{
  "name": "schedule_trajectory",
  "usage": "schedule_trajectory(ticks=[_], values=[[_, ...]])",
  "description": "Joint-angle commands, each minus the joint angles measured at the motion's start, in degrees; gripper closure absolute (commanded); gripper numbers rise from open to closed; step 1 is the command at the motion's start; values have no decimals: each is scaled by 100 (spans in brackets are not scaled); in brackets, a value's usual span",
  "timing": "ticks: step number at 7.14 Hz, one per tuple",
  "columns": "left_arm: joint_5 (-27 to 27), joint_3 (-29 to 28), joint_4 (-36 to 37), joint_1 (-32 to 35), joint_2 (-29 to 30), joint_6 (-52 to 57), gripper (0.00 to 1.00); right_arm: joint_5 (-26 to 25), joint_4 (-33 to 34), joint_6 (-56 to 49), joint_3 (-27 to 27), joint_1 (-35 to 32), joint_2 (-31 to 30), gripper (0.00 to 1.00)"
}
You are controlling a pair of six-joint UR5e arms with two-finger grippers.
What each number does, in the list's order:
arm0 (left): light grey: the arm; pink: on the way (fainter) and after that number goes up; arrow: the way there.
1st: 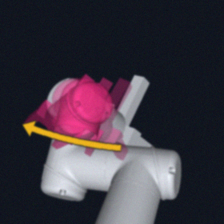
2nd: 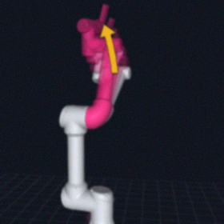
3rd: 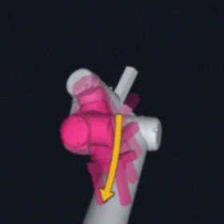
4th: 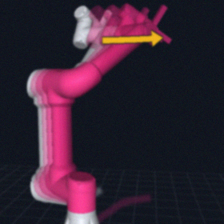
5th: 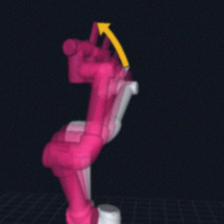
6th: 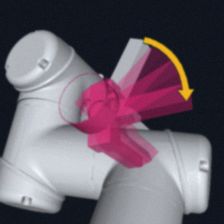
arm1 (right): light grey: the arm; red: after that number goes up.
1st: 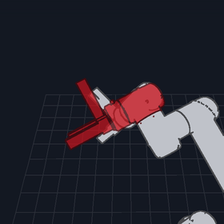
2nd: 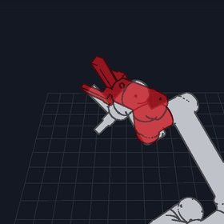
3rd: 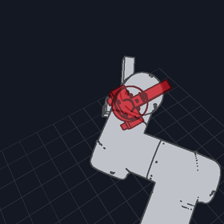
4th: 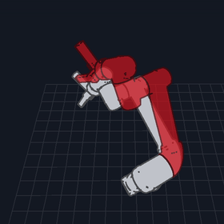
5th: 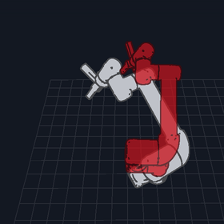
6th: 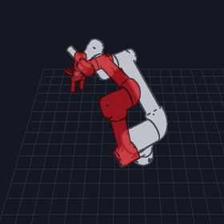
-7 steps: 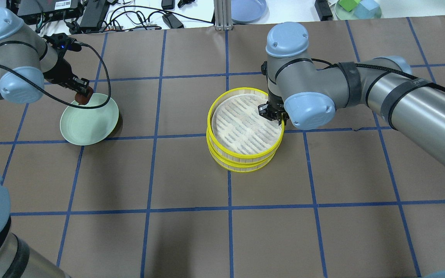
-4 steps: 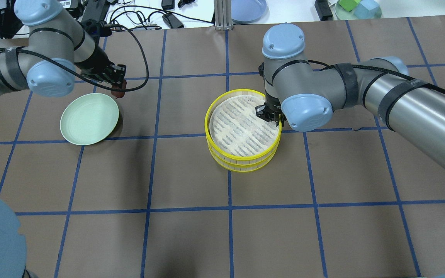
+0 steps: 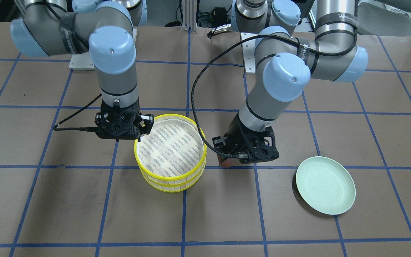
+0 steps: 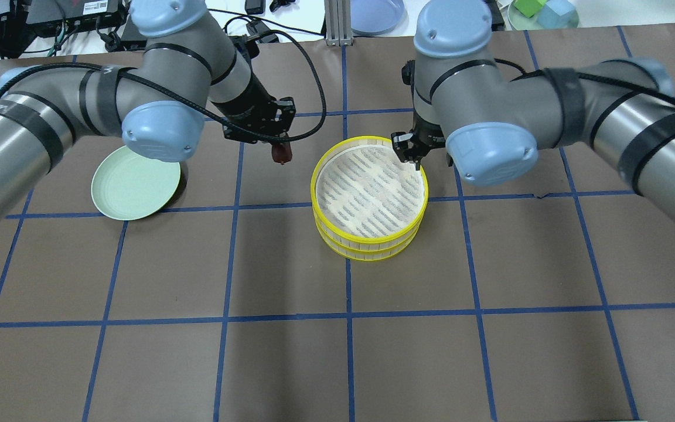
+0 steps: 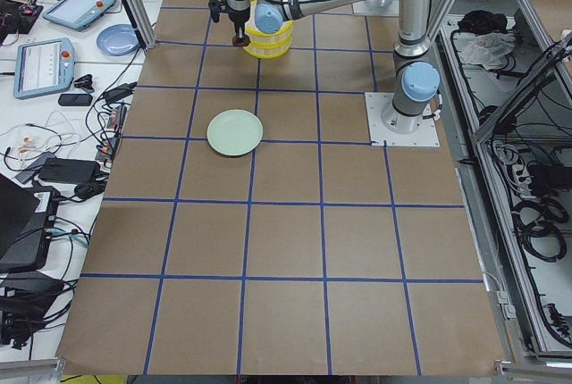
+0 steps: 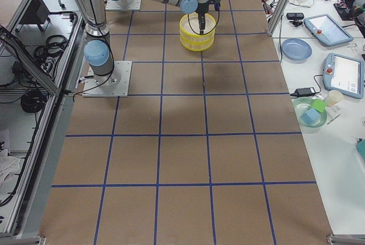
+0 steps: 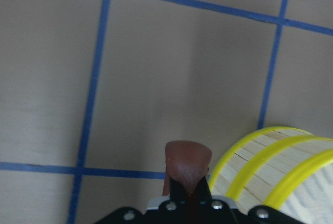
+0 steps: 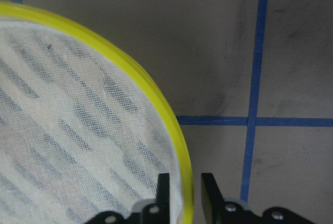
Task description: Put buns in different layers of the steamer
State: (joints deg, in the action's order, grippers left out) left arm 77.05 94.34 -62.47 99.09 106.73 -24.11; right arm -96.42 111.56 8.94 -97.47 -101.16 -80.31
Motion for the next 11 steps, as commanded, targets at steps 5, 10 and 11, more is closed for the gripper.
schedule_trajectory(ticks=[5,10,11], values=[[-620,23,78,1112,121,-1421,0,343,-1672,-1017,984,1150,-872,0],[-515,-100,-54,877,-98,-985,0,343,-1716,-965,940,1116,-943,0],[-480,-205,-185,657,-212,-355,0,352,-1699,-982,940,1107,-943,0]])
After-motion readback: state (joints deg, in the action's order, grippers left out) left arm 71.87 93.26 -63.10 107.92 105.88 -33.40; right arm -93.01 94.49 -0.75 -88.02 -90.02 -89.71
